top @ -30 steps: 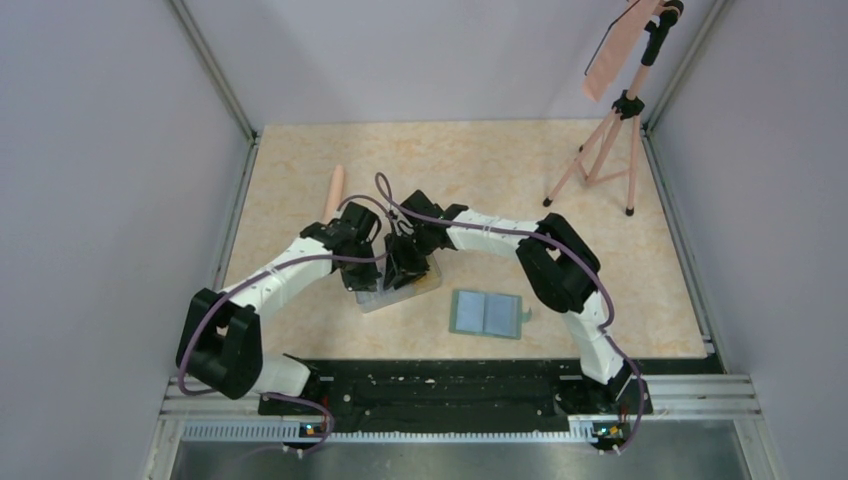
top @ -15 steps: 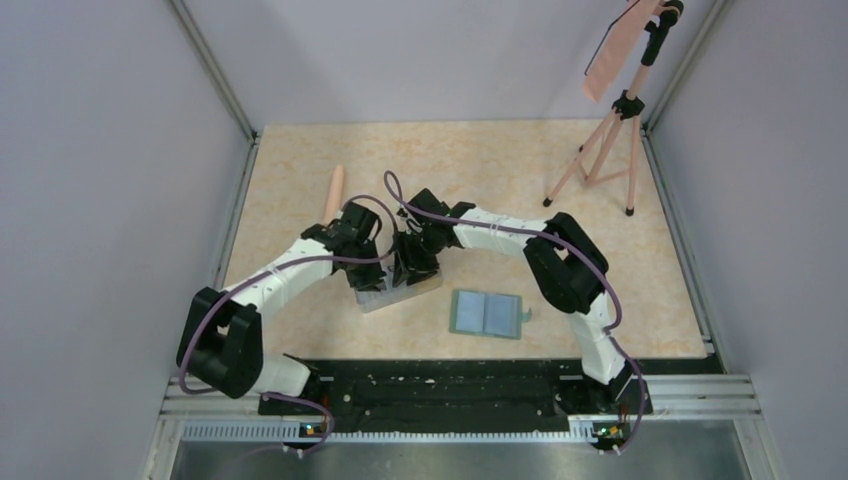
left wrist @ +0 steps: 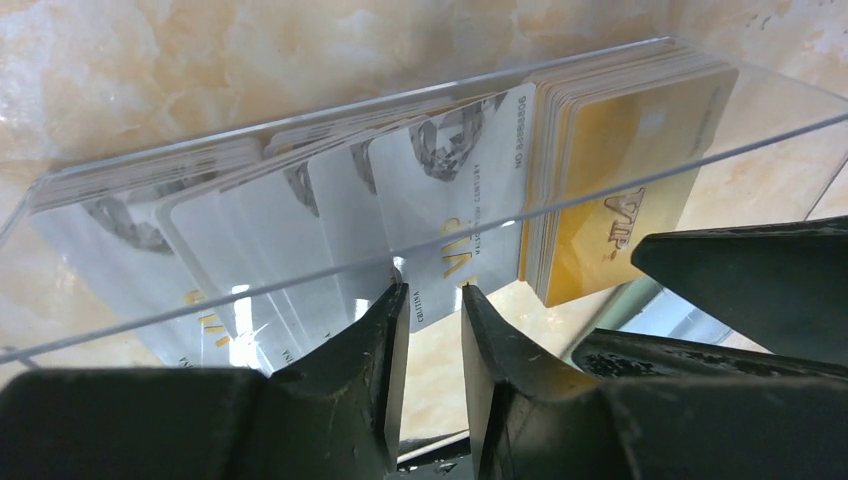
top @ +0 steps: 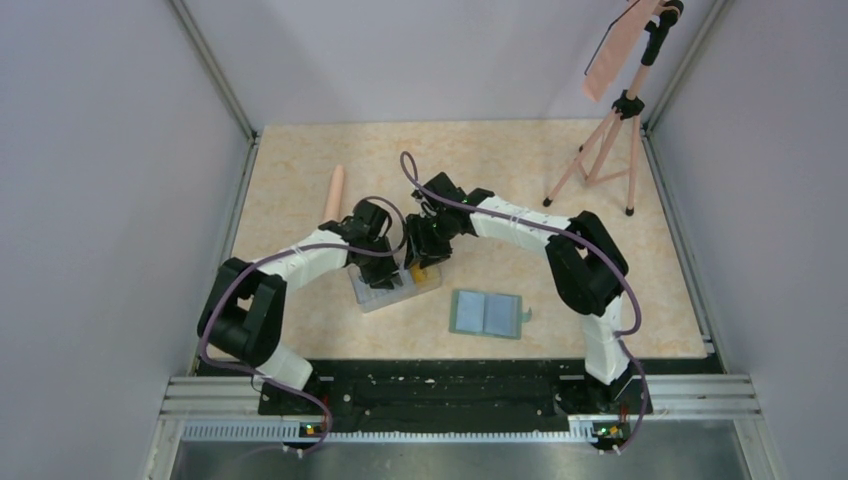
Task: Put the credit cards into the card holder
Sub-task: Pick up the credit card from the storage box.
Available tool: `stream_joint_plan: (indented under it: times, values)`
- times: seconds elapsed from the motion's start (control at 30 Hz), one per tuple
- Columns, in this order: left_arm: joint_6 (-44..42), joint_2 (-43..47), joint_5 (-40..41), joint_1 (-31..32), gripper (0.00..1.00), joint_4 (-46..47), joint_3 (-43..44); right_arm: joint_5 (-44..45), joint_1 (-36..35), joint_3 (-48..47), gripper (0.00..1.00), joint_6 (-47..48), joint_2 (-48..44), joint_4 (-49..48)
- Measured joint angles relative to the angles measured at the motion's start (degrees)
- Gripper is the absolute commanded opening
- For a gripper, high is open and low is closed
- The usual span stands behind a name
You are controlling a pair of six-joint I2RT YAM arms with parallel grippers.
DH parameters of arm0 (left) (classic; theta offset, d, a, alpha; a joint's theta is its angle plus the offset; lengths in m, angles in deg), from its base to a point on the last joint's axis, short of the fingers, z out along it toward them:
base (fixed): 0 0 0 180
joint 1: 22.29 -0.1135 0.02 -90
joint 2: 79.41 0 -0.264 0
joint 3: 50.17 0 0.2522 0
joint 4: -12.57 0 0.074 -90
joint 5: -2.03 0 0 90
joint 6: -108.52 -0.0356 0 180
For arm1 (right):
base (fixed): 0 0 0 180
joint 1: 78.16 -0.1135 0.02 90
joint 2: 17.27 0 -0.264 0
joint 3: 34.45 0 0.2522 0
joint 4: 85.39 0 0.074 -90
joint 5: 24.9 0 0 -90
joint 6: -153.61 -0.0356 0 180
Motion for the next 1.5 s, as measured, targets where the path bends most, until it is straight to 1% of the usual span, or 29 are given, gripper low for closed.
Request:
stream_joint_plan:
  times: [0.13, 0.27, 0.37, 0.53, 0.67, 0.77, 0.87, 0.97, 1.07, 1.2, 1.3, 1.5]
  values:
    - [0.83, -2.01, 0.22, 0.04, 0.33, -1.44, 1.99, 0.46, 0.61, 0.59, 0.45, 0.48, -0.33, 0.07]
    - [1.62, -3.37, 2.21, 0.5, 0.34, -3.58, 3.96, 0.17, 0.63, 1.49, 0.45, 0.55, -0.37, 0.2]
    - [1.6, -3.5, 3.34, 0.76, 0.33, -3.5, 4.24, 0.09, 0.63, 1.51, 0.45, 0.57, -0.37, 0.22]
    - [1.22, -3.48, 2.23, 0.72, 0.31, -2.6, 3.85, 0.04, 0.63, 1.53, 0.45, 0.66, -0.37, 0.22]
    - [1.22, -2.84, 0.46, 0.07, 0.27, -1.29, 2.75, 0.02, 0.63, 1.53, 0.44, 0.87, -0.37, 0.22]
    - [1.68, -2.6, -1.49, 0.28, 0.24, 3.41, 1.14, 0.0, 0.63, 1.53, 0.44, 0.96, -0.37, 0.22]
    - [1.75, -2.25, -2.38, 0.68, 0.22, 6.1, -0.07, -0.04, 0.63, 1.53, 0.44, 1.01, -0.37, 0.22]
    - [1.92, -1.2, -2.82, 0.66, 0.23, 7.06, -0.98, -0.04, 0.66, 1.53, 0.44, 1.05, -0.37, 0.22]
    - [1.97, 0.63, -2.64, 0.66, 0.27, 7.15, -1.18, -0.04, 0.66, 1.53, 0.44, 1.07, -0.37, 0.22]
    - [1.7, 4.17, -0.11, 0.66, 0.3, 5.42, -1.18, -0.02, 0.66, 1.53, 0.45, 1.31, -0.37, 0.24]
    - [0.96, 6.64, 3.56, 0.66, 0.3, 1.46, -1.18, -0.04, 0.63, 1.53, 0.44, 1.55, -0.39, 0.24]
    - [-1.42, 7.37, 10.36, 0.66, 0.28, -6.01, -1.07, 0.04, 0.24, 1.49, 0.4, 2.25, -0.39, 0.61]
